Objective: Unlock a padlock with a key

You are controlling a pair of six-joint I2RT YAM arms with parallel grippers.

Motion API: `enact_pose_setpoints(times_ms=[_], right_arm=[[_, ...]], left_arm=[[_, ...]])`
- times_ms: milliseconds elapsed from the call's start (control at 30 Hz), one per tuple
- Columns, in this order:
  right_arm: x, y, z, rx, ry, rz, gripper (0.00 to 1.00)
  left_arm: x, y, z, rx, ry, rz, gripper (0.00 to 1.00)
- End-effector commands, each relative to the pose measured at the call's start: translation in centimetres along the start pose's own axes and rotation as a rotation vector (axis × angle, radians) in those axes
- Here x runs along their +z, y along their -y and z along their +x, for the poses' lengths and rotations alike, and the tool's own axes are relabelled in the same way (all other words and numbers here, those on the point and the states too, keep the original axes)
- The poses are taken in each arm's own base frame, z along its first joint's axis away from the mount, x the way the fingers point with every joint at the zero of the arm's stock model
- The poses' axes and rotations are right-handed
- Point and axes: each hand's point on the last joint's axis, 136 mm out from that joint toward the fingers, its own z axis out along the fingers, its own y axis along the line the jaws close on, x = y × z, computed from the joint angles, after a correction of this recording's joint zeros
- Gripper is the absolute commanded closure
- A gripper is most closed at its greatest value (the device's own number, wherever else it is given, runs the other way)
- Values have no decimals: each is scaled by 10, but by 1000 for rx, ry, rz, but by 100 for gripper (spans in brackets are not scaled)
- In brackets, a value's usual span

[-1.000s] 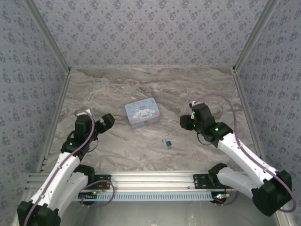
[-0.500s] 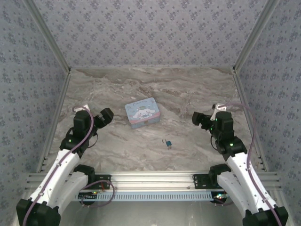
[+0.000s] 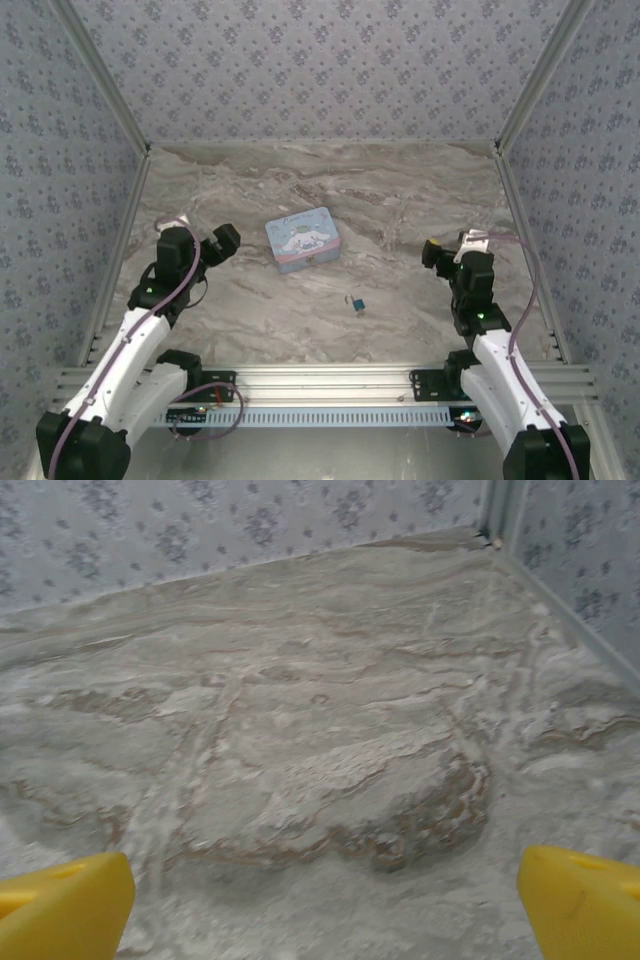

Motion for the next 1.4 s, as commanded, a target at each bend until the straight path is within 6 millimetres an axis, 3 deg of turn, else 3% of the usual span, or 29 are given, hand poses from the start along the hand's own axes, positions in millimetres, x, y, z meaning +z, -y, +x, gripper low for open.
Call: enact_pose_setpoints(times_ms=[0,233,400,567,800,967,1367], right_arm=[[8,12,-9,-24,70,46,0],[34,26,3,-14,92,75,0],[56,16,11,-41,69,6,0],[72,0,6,-136,81,-66,0],[90,-2,30,-159,74,-79,0],[116,7,30,-128,-52,-29,0],[115,5,31,-143,-52,-31,0]], left_arm=[[-4,8,-21,25,56,6,1],[5,7,-24,38,51,-7,1],[10,5,-24,47,40,-24,1],[11,3,-26,64,48,-31,1],[12,-7,-31,105,79,-84,1],[10,-12,-38,203,108,-126,1],[21,-31,-37,440,147,-212,1]])
